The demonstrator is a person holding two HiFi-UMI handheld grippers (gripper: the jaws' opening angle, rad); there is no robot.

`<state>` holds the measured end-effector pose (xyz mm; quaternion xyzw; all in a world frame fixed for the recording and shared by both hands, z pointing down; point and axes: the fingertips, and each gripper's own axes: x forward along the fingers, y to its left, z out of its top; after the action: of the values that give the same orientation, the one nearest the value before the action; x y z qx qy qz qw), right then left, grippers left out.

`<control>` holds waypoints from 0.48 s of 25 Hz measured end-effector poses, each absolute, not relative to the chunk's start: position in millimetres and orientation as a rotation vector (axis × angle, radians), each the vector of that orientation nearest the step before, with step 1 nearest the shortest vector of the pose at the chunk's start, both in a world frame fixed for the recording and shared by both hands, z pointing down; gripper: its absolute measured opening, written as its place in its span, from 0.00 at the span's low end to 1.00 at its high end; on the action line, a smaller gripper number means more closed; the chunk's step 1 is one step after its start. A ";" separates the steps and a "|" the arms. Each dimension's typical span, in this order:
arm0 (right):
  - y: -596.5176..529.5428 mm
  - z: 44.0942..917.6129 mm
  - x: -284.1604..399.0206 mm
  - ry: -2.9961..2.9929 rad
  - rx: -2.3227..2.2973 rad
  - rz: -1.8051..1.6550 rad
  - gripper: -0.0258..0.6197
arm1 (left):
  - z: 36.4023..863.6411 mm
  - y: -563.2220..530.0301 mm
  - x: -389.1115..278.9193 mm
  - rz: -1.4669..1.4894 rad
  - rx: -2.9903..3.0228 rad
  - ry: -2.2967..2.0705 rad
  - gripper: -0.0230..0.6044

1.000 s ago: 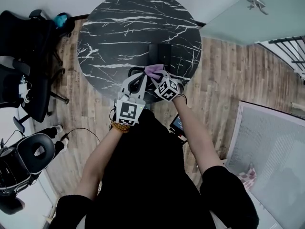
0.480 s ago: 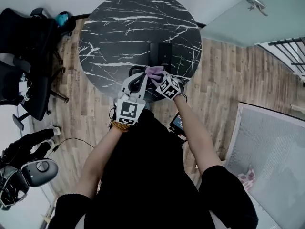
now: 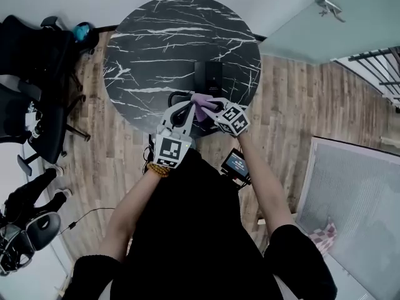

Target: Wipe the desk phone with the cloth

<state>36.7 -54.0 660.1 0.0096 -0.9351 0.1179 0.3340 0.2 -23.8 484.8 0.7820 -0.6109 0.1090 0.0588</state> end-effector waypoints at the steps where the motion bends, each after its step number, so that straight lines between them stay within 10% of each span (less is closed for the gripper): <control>1: -58.7 650.4 38.7 -2.472 0.052 0.316 0.17 | 484.8 -23.8 0.5 0.331 2.370 -1.850 0.06; 12: -109.7 569.4 28.8 -2.637 0.213 0.135 0.17 | 484.0 -27.9 -2.6 0.336 2.378 -1.851 0.06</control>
<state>28.8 -109.7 569.4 0.0781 -0.9654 0.0494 0.2438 -2.6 -27.9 484.0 0.7831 -0.6095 0.1107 0.0547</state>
